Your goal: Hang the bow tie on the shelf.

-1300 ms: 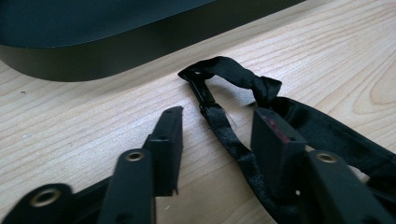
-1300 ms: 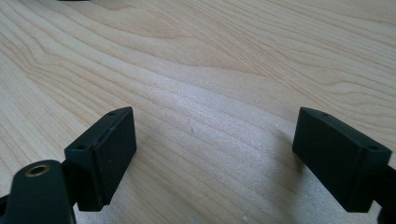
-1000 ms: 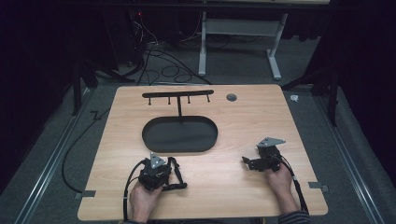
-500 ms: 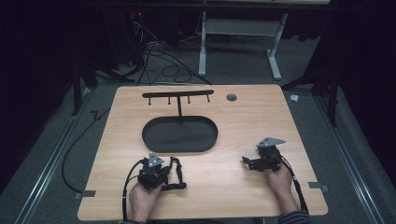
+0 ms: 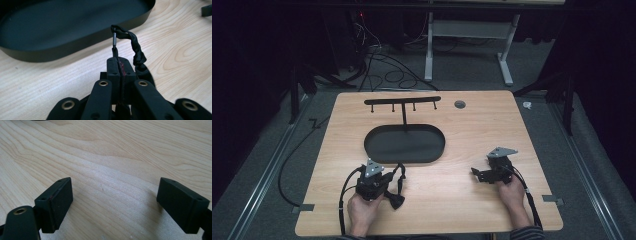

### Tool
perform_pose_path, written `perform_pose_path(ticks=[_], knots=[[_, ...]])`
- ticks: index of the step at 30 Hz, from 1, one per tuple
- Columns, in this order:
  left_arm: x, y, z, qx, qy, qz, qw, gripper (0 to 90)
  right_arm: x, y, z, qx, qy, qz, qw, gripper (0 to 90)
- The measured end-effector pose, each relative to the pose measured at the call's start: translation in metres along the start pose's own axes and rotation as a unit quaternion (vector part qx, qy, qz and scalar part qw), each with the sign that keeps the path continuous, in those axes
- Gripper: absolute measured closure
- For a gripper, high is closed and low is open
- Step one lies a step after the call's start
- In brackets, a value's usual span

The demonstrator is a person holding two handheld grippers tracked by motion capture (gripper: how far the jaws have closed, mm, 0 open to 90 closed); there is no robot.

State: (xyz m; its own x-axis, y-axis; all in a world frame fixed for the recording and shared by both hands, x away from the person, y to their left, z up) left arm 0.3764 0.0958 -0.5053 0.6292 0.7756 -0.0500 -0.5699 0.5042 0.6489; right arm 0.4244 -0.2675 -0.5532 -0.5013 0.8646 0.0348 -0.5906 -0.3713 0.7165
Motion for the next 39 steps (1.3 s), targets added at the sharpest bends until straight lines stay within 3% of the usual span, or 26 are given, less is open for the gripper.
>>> perform_pose_path(ticks=[16, 27, 39], knots=[[-0.005, 0.020, 0.029, -0.033, -0.019, -0.003, 0.9993, 88.7, 0.000, 0.000, 0.000, 0.001, 0.000, 0.001, 1.0000, 14.3], [-0.007, 0.026, 0.041, -0.043, -0.021, -0.013, 0.9988, 89.1, 0.000, 0.000, 0.000, -0.001, 0.000, 0.000, 1.0000, 14.3], [-0.002, 0.034, 0.066, -0.061, -0.034, -0.014, 0.9974, 89.0, 0.000, 0.000, 0.000, 0.001, 0.000, 0.000, 1.0000, 14.3]])
Point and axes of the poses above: each handheld gripper's, and its own axes: y roughly backward along the jaws, z roughly out of its top, x roughly to its left, the point moved 7 cm from there along -y, roughly forward along the jaws, and after that the axes turned 4 degrees about -y, right-handed, at the moved point
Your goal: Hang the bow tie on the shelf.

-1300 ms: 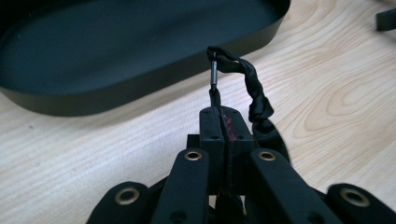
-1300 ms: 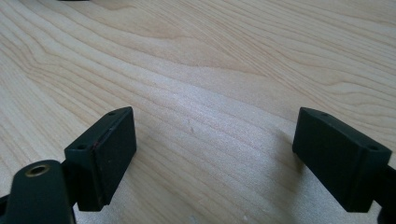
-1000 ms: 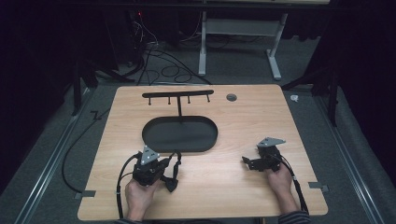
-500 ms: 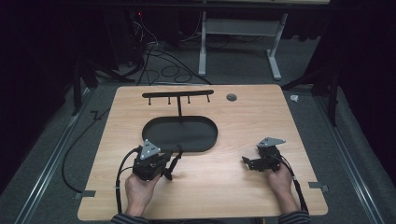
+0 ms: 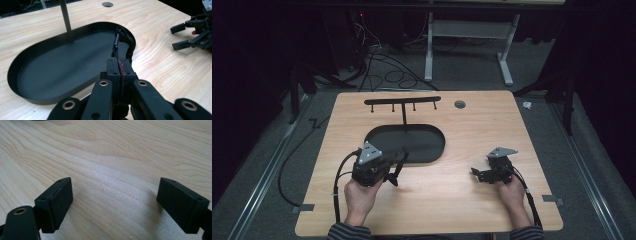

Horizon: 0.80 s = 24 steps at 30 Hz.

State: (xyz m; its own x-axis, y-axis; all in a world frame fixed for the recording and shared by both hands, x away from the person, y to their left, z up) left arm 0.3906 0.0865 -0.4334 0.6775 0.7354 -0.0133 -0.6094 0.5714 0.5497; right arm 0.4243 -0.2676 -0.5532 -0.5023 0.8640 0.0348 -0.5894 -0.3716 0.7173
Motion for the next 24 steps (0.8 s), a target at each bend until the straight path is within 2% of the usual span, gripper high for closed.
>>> perform_pose_path(ticks=[15, 24], knots=[[0.010, -0.007, 0.020, -0.015, 0.003, -0.007, 0.9999, 89.0, 0.000, 0.000, 0.000, -0.002, 0.000, 0.000, 1.0000, 14.3], [0.016, -0.008, 0.029, -0.016, -0.007, 0.001, 0.9998, 89.1, 0.000, 0.000, 0.000, -0.002, 0.000, 0.000, 1.0000, 14.3]])
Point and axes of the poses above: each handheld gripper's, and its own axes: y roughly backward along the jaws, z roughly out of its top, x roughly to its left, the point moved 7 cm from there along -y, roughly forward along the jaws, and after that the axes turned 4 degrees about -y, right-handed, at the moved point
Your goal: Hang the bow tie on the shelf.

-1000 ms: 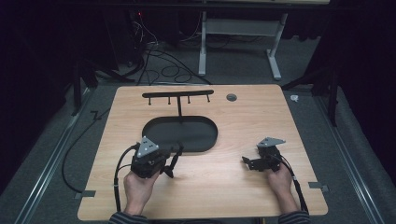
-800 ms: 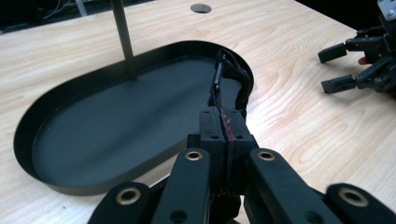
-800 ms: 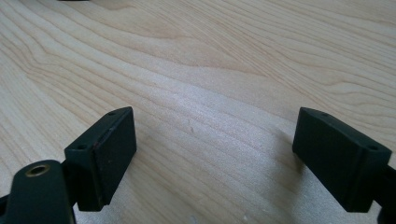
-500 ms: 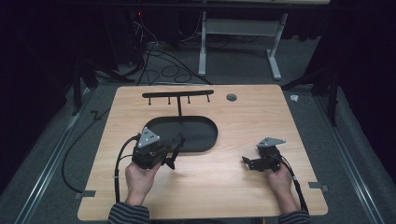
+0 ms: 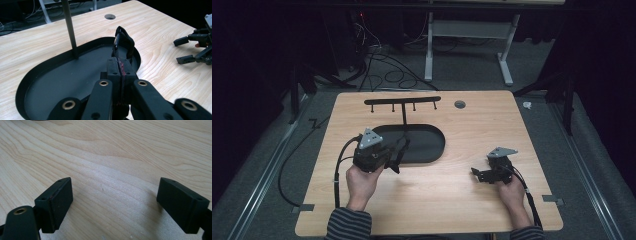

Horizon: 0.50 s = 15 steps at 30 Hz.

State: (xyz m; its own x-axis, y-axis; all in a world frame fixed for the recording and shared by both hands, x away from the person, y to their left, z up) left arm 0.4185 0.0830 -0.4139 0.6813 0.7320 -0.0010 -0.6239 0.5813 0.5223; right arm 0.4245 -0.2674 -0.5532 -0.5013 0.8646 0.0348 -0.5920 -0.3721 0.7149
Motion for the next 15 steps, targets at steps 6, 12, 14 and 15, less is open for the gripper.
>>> perform_pose_path(ticks=[6, 12, 14, 15], knots=[[0.005, 0.001, 0.008, -0.007, -0.002, 0.003, 1.0000, 89.1, 0.000, 0.000, 0.000, 0.000, 0.000, 0.000, 1.0000, 14.3], [0.010, -0.002, 0.016, -0.010, -0.004, 0.004, 0.9999, 89.1, 0.000, 0.000, 0.000, 0.001, 0.000, 0.001, 1.0000, 14.3], [0.011, -0.003, 0.018, -0.010, -0.004, 0.004, 0.9999, 89.1, 0.000, 0.000, 0.000, 0.001, 0.000, 0.000, 1.0000, 14.3], [0.011, -0.003, 0.018, -0.010, -0.004, 0.004, 0.9999, 89.1, 0.000, 0.000, 0.000, 0.001, 0.000, 0.000, 1.0000, 14.3]])
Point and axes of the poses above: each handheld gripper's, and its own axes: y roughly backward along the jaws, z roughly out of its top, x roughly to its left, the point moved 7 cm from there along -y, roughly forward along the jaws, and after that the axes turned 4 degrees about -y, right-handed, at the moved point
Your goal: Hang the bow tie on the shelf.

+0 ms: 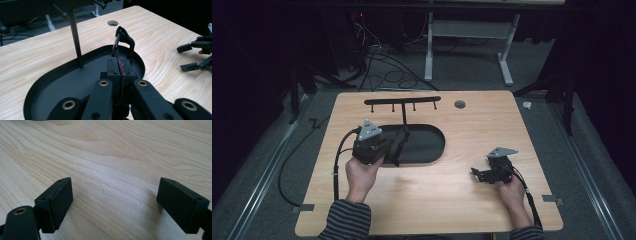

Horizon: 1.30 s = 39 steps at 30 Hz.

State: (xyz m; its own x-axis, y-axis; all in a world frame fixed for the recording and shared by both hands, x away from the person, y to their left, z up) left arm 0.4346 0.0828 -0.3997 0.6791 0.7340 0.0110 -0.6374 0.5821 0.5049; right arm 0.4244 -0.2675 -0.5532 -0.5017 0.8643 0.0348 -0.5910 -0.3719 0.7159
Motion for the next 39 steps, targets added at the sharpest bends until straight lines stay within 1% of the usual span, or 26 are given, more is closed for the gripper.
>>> perform_pose_path(ticks=[3, 9, 13, 16, 19, 23, 26, 28, 30, 32, 34, 35, 36, 39], knots=[[0.002, -0.002, 0.005, -0.002, -0.004, 0.001, 1.0000, 89.1, 0.000, 0.000, 0.000, 0.000, 0.000, 0.000, 1.0000, 14.3], [0.005, -0.005, 0.012, -0.003, -0.006, 0.004, 1.0000, 89.0, 0.000, 0.000, 0.000, 0.000, 0.000, 0.000, 1.0000, 14.3], [0.007, -0.007, 0.017, -0.009, -0.006, 0.006, 0.9999, 89.1, 0.000, 0.000, 0.000, -0.001, 0.000, 0.000, 1.0000, 14.3], [0.010, -0.008, 0.020, -0.008, -0.008, 0.010, 0.9999, 89.1, 0.000, 0.000, 0.000, -0.001, 0.000, -0.001, 1.0000, 14.3], [0.015, -0.008, 0.025, -0.013, -0.006, 0.016, 0.9998, 89.1, 0.000, 0.000, 0.000, -0.001, 0.000, 0.000, 1.0000, 14.3], [0.019, -0.008, 0.030, -0.018, -0.007, 0.022, 0.9996, 89.0, 0.000, 0.000, 0.000, -0.001, 0.000, -0.001, 1.0000, 14.3], [0.023, -0.010, 0.034, -0.021, -0.008, 0.030, 0.9993, 89.1, 0.000, 0.000, 0.000, -0.002, 0.001, 0.000, 1.0000, 14.3], [0.025, -0.011, 0.035, -0.021, -0.007, 0.032, 0.9992, 89.0, 0.000, 0.000, 0.000, -0.002, 0.000, -0.001, 1.0000, 14.3], [0.029, -0.014, 0.037, -0.021, -0.006, 0.039, 0.9990, 89.0, 0.000, 0.000, 0.000, -0.002, 0.000, -0.001, 1.0000, 14.3], [0.032, -0.016, 0.037, -0.022, -0.004, 0.042, 0.9989, 89.0, 0.000, 0.000, 0.000, -0.001, 0.000, -0.001, 1.0000, 14.3], [0.036, -0.019, 0.038, -0.024, 0.002, 0.049, 0.9985, 89.0, 0.000, 0.000, 0.000, -0.001, 0.000, -0.001, 1.0000, 14.3], [0.040, -0.021, 0.038, -0.024, 0.008, 0.056, 0.9981, 89.0, 0.000, 0.000, 0.000, -0.002, 0.001, -0.001, 1.0000, 14.3], [0.040, -0.021, 0.038, -0.024, 0.008, 0.056, 0.9981, 89.0, 0.000, 0.000, 0.000, -0.002, 0.001, -0.001, 1.0000, 14.3], [0.049, -0.026, 0.036, -0.020, 0.018, 0.067, 0.9974, 89.0, 0.000, 0.000, 0.000, -0.002, 0.000, -0.001, 1.0000, 14.3]])
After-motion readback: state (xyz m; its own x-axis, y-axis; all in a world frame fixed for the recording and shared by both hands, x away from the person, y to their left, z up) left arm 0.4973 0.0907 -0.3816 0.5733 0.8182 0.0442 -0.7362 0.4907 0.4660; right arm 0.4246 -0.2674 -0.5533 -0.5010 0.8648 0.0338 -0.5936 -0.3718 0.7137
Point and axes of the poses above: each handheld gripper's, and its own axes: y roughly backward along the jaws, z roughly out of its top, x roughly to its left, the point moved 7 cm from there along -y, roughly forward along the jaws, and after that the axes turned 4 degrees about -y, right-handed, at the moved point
